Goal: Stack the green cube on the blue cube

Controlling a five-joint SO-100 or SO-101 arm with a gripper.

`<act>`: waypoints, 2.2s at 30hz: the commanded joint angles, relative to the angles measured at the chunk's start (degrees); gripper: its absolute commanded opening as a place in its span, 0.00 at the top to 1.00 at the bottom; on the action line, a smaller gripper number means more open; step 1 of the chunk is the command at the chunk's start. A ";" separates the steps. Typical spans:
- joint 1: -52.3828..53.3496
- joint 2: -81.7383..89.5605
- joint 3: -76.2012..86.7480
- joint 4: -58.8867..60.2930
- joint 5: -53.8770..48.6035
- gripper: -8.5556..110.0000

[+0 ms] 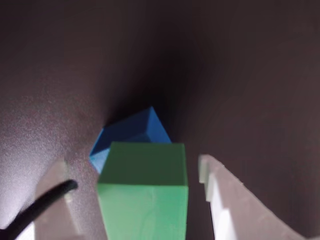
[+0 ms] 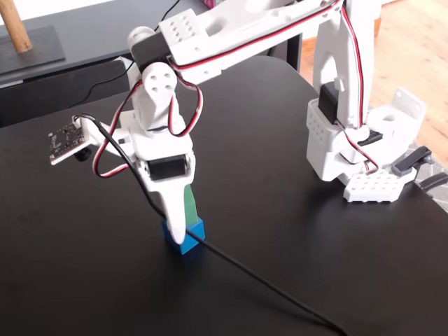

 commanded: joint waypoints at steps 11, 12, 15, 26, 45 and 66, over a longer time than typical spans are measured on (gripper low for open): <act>-1.41 5.54 -3.52 4.66 3.25 0.60; -1.41 5.71 -3.96 5.01 3.34 0.60; -1.41 6.24 -5.71 6.68 3.34 0.60; -0.35 10.02 -11.78 11.69 1.41 0.61; 5.27 29.97 -7.47 18.72 -6.94 0.70; 0.88 48.60 9.84 30.23 -12.39 0.65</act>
